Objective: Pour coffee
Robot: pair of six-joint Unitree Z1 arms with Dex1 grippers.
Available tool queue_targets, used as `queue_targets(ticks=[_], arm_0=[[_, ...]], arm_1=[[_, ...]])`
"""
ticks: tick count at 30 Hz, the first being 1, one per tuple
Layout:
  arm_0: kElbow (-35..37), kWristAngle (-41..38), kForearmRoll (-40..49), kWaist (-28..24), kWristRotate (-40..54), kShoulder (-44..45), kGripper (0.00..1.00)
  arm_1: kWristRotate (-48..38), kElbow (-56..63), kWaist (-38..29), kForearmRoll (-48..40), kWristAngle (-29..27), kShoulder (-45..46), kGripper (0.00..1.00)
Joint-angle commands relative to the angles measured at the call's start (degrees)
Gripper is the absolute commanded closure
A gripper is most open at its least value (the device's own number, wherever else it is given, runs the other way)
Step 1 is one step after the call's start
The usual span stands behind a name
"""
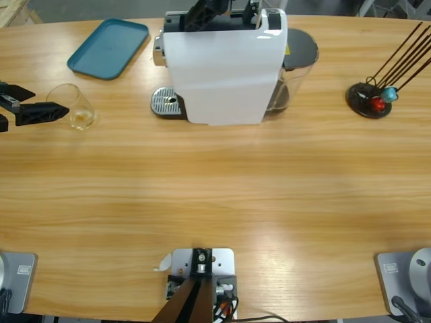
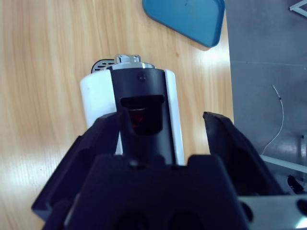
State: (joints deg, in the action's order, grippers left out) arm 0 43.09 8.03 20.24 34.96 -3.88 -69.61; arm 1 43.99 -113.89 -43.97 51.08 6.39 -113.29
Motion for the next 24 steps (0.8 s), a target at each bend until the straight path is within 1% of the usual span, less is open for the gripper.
queue_targets(ticks=[1, 5, 7, 9, 10, 11, 12, 13, 14, 16, 18, 20, 21, 22, 24], arm_0=[[-1.96, 0.24, -0.64, 0.27, -0.51, -1.93, 0.184], [-1.94, 0.09, -0.64, 0.28, -0.51, -2.05, 0.184], [-1.90, 0.06, -0.64, 0.28, -0.51, -2.02, 0.184], [-1.90, -0.01, -0.64, 0.28, -0.51, -2.02, 0.184], [-1.89, -0.01, -0.64, 0.28, -0.51, -2.05, 0.184], [-1.87, -0.03, -0.64, 0.27, -0.51, -2.07, 0.184], [-1.87, -0.03, -0.64, 0.27, -0.51, -2.00, 0.184], [-1.87, -0.03, -0.64, 0.28, -0.51, -2.02, 0.184], [-1.87, -0.03, -0.64, 0.28, -0.51, -2.02, 0.184], [-1.82, -0.03, -0.64, 0.28, -0.46, -1.98, 0.184], [-1.80, -0.03, -0.64, 0.28, -0.42, -1.84, 0.184], [-1.83, -0.03, -0.64, 0.28, -0.42, -1.83, 0.184], [-1.87, -0.03, -0.64, 0.27, -0.42, -1.76, 0.184], [-1.85, -0.03, -0.64, 0.27, -0.42, -1.76, 0.184], [-1.87, -0.03, -0.64, 0.28, -0.42, -1.69, 0.184]], arm_1=[[-6.25, 1.92, -2.31, 1.48, -1.49, 10.62, 0.078], [-14.60, 2.64, -2.35, 0.50, -1.40, 17.55, 0.082], [-19.07, 5.38, -2.81, 0.29, -1.56, 20.36, 0.075], [-26.35, 10.64, -3.11, -0.14, -2.17, 24.14, 0.006], [-28.96, 12.38, -3.16, 0.81, -4.63, 25.76, 0.003], [-31.78, 13.84, -3.14, 3.12, -7.20, 27.88, 0.053], [-33.27, 16.37, -3.14, 3.08, -8.24, 30.17, 0.135], [-34.84, 20.13, -3.16, 2.04, -8.75, 32.80, 0.161], [-35.64, 22.54, -3.14, 1.67, -8.96, 34.30, 0.161], [-37.14, 26.32, -3.16, 0.78, -7.04, 35.72, 0.159], [-36.44, 27.32, -3.23, 0.20, -8.57, 34.16, 0.182], [-33.75, 28.18, -4.27, -3.53, -14.51, 32.93, 0.188], [-30.79, 30.38, -4.55, -9.01, -18.05, 32.63, 0.188], [-29.90, 32.15, -4.55, -13.57, -20.68, 32.29, 0.184], [-30.86, 31.17, -4.58, -15.92, -28.65, 28.76, 0.179]])
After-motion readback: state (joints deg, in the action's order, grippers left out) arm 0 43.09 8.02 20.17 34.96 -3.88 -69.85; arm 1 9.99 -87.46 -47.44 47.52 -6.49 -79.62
